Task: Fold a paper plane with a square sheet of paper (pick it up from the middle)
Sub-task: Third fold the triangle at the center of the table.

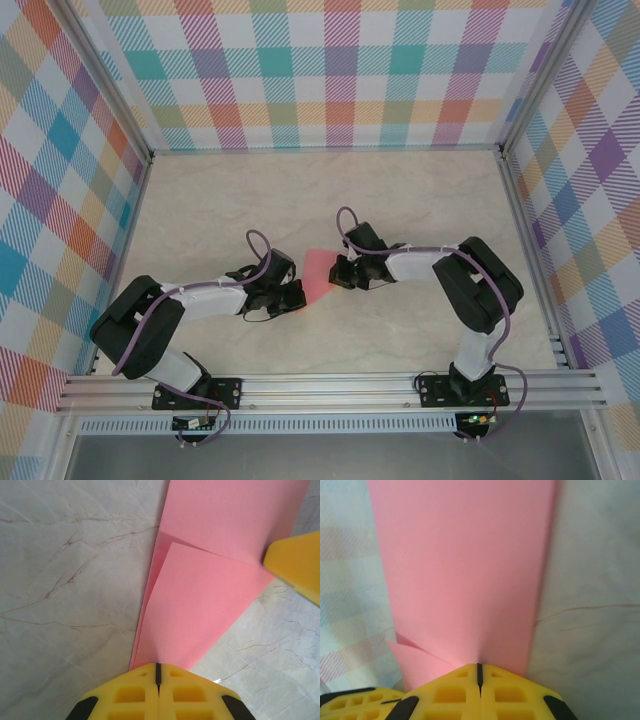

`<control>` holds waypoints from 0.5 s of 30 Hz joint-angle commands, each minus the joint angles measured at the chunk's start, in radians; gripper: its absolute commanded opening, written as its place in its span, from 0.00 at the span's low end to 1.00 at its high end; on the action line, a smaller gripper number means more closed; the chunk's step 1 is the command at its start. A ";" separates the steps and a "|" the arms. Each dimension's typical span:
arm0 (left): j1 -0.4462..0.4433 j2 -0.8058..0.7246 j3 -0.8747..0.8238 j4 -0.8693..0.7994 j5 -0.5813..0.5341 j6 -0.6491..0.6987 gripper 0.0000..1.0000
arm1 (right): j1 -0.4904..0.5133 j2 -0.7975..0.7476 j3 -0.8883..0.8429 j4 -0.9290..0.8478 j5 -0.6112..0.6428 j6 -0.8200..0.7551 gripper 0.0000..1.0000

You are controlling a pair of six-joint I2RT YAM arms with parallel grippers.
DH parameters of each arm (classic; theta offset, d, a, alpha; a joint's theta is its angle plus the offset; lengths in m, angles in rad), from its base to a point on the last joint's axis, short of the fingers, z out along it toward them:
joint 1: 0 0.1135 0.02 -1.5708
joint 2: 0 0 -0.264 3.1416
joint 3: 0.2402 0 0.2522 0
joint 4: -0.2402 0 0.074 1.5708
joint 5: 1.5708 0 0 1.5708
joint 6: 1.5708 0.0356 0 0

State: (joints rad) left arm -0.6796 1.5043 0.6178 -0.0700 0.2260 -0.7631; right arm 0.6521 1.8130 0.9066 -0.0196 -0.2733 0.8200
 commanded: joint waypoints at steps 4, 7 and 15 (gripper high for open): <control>-0.005 0.023 -0.049 -0.128 -0.067 0.008 0.00 | -0.033 -0.058 -0.043 -0.039 0.126 -0.052 0.05; -0.005 0.025 -0.045 -0.128 -0.062 0.010 0.00 | -0.016 -0.112 -0.067 0.033 0.059 -0.044 0.06; -0.005 0.022 -0.031 -0.131 -0.062 0.012 0.00 | 0.069 -0.088 -0.040 0.123 -0.073 0.027 0.06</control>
State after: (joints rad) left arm -0.6796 1.5043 0.6178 -0.0696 0.2260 -0.7628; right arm 0.7002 1.6882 0.8459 0.0494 -0.2672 0.8124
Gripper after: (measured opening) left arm 0.045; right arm 0.068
